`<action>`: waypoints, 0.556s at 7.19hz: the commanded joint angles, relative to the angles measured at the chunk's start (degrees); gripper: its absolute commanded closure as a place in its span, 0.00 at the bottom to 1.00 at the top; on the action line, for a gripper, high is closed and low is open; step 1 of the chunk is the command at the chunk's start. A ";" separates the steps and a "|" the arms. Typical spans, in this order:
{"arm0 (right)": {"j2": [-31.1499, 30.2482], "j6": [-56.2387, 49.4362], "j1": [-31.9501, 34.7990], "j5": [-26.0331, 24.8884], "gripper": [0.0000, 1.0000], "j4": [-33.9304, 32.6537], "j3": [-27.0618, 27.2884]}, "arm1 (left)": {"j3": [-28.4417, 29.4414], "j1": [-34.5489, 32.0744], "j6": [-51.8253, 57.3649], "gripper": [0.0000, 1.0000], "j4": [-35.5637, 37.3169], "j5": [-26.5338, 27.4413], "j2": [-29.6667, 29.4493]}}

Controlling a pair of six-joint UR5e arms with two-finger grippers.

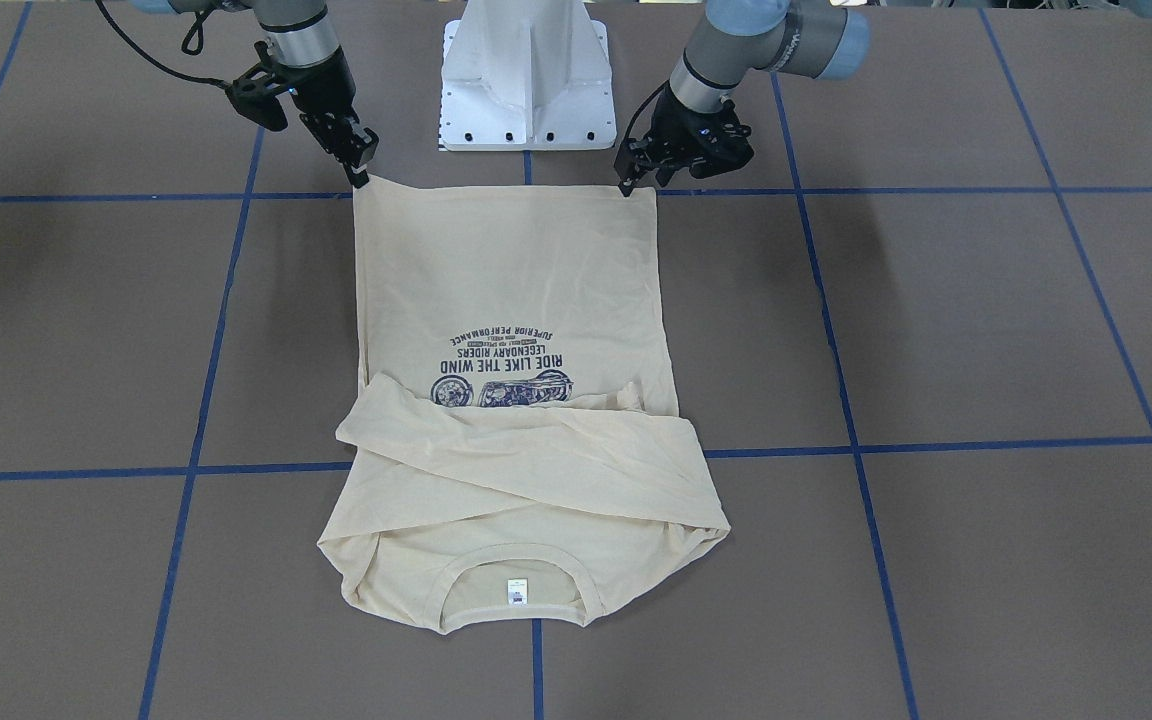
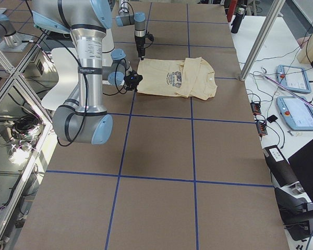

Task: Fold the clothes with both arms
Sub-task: 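Grasp both hem corners nearest the robot with both grippers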

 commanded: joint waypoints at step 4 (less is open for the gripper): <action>-0.14 0.00 0.00 0.00 1.00 0.00 -0.10 | 0.18 0.05 -0.04 0.43 0.79 -0.02 0.02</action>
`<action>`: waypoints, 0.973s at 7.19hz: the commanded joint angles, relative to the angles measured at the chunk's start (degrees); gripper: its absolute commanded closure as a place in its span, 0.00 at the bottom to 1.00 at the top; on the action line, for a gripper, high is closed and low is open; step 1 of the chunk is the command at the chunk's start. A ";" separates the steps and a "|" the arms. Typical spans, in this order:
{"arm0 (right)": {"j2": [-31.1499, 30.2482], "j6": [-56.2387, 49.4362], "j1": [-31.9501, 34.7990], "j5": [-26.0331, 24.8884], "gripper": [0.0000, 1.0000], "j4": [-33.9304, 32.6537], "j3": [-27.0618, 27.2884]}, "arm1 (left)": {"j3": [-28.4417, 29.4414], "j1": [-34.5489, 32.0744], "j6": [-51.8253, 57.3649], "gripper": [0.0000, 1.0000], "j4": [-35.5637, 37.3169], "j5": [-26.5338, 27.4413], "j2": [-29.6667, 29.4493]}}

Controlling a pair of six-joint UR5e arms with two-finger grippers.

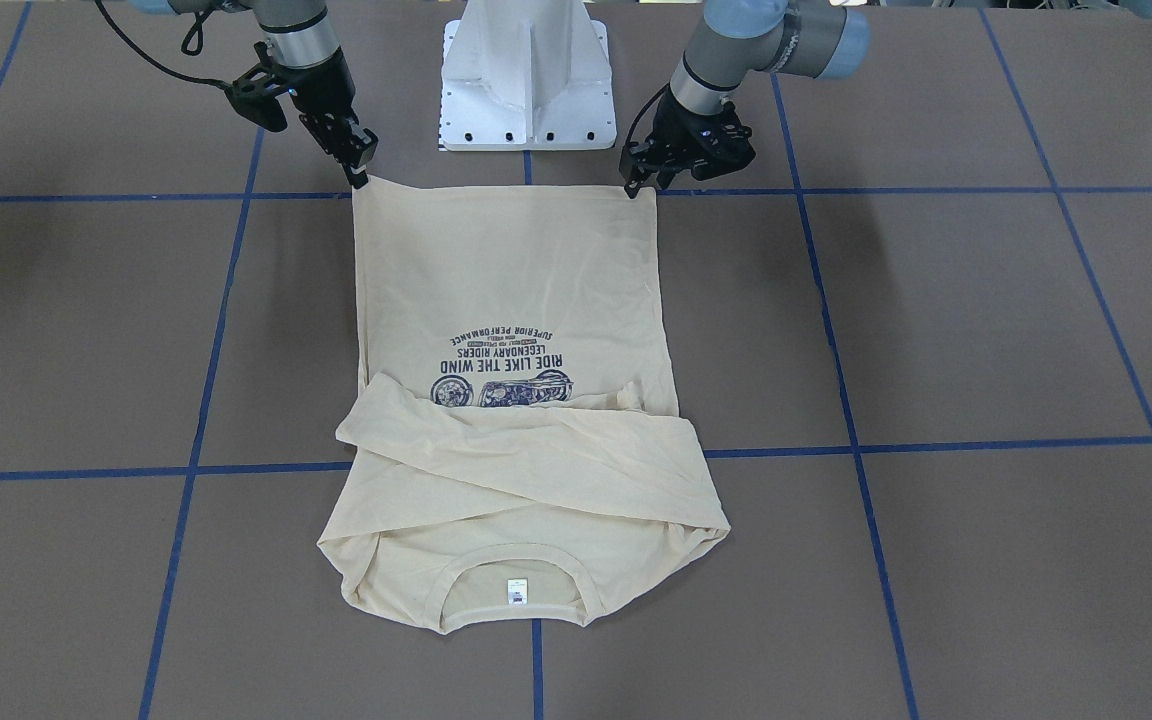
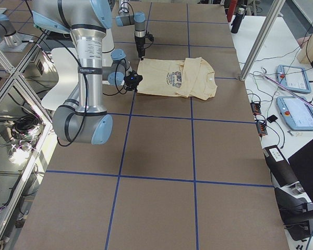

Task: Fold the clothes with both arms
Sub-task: 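Grasp both hem corners nearest the robot with both grippers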

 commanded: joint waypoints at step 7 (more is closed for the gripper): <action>-0.24 0.00 -0.09 0.26 1.00 -0.09 1.55 | -9.82 -0.18 0.44 1.00 5.97 -2.03 3.34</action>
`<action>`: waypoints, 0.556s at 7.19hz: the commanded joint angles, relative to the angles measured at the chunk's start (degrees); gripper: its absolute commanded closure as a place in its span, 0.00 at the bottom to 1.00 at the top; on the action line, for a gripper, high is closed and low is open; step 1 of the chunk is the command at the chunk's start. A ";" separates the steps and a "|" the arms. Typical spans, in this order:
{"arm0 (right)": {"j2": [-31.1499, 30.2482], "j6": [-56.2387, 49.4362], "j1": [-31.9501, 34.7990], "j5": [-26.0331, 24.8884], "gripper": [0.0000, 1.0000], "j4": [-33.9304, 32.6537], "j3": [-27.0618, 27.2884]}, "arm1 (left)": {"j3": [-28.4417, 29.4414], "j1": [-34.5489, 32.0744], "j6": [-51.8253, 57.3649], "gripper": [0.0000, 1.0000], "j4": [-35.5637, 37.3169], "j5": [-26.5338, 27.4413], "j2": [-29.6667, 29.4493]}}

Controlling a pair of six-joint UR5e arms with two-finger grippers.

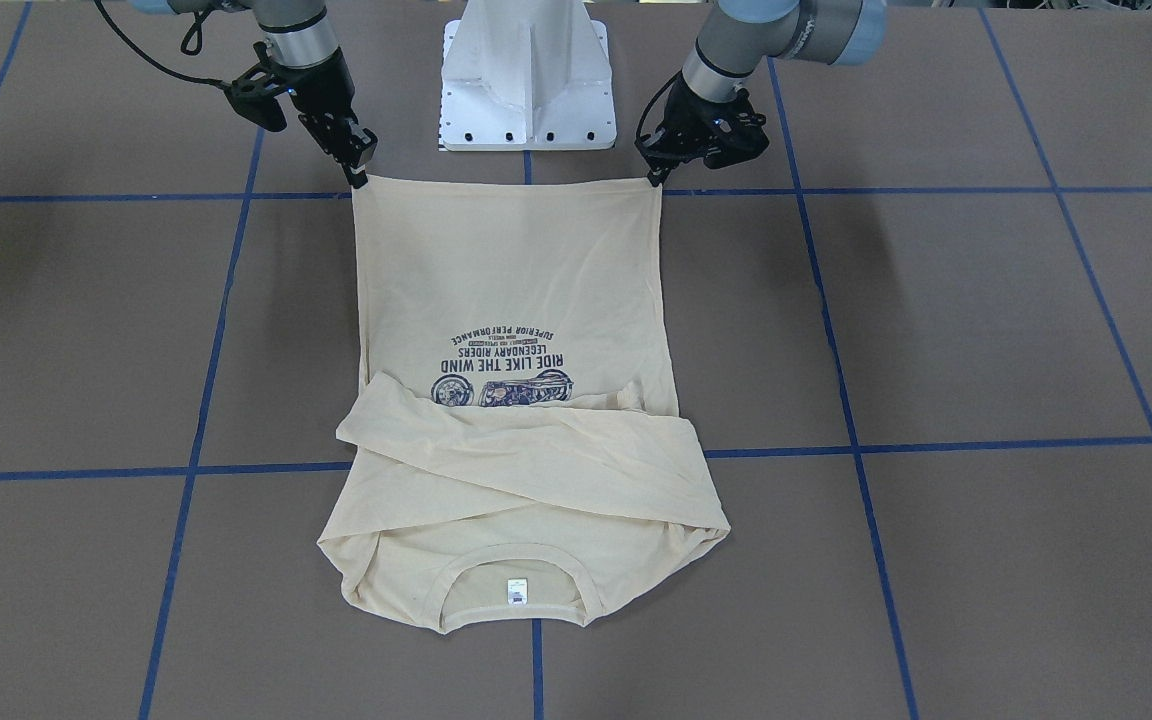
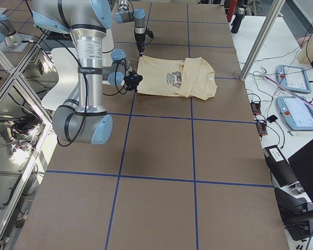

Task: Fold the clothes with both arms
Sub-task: 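Grasp both hem corners nearest the robot with both grippers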

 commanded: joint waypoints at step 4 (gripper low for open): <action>1.89 -0.95 5.44 8.87 1.00 -10.97 10.33 | -11.77 -5.31 0.53 1.00 5.32 -4.13 -1.28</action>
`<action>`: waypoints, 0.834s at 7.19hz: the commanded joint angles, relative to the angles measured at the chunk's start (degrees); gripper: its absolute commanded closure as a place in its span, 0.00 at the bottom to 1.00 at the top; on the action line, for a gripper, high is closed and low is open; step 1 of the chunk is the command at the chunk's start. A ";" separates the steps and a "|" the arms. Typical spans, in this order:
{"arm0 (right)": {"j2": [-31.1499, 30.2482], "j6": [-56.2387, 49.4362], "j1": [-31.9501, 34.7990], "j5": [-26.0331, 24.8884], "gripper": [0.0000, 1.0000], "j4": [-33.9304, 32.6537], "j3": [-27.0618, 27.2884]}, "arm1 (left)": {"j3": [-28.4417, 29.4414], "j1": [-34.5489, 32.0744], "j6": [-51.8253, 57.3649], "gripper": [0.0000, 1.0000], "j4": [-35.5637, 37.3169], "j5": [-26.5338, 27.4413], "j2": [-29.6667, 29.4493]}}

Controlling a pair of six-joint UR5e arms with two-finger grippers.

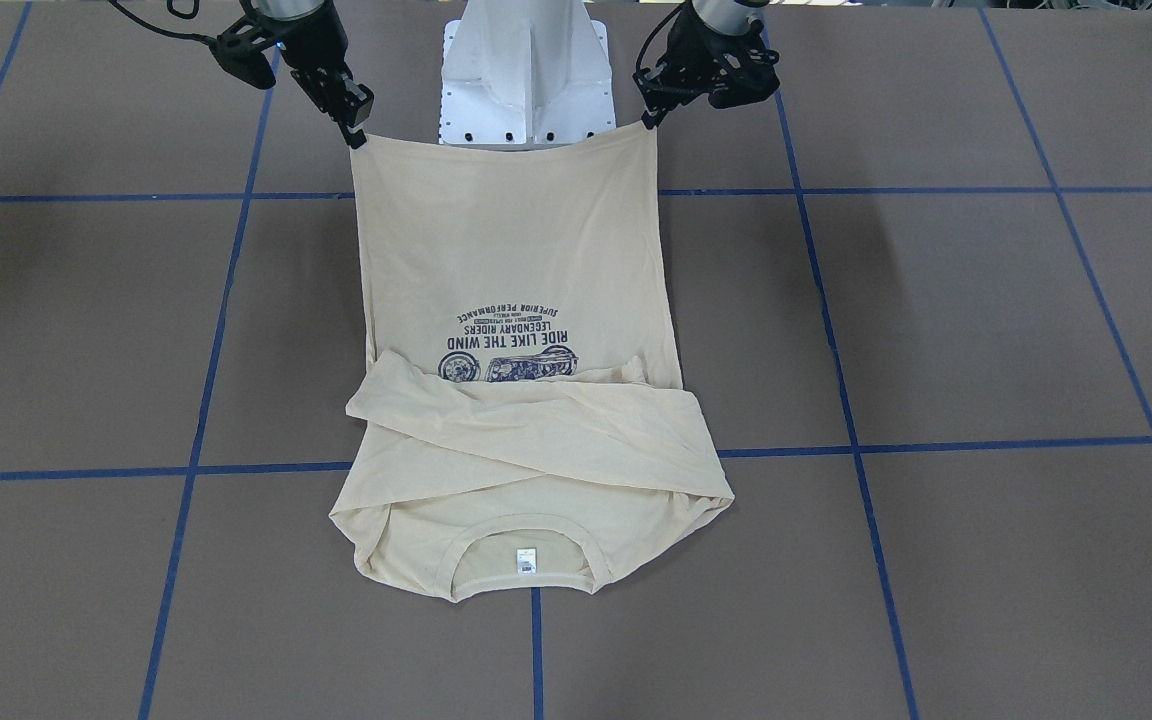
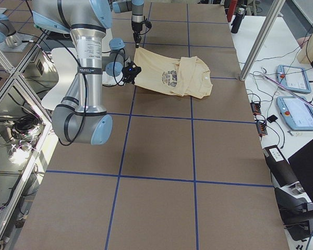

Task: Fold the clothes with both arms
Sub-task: 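Grasp both hem corners nearest the robot with both grippers, then lift the hem with both grippers and fold it toward the collar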

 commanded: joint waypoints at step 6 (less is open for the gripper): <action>31.01 -28.85 36.01 21.95 1.00 -5.94 -34.79 | 23.76 -24.72 20.83 1.00 -1.52 -3.43 -18.34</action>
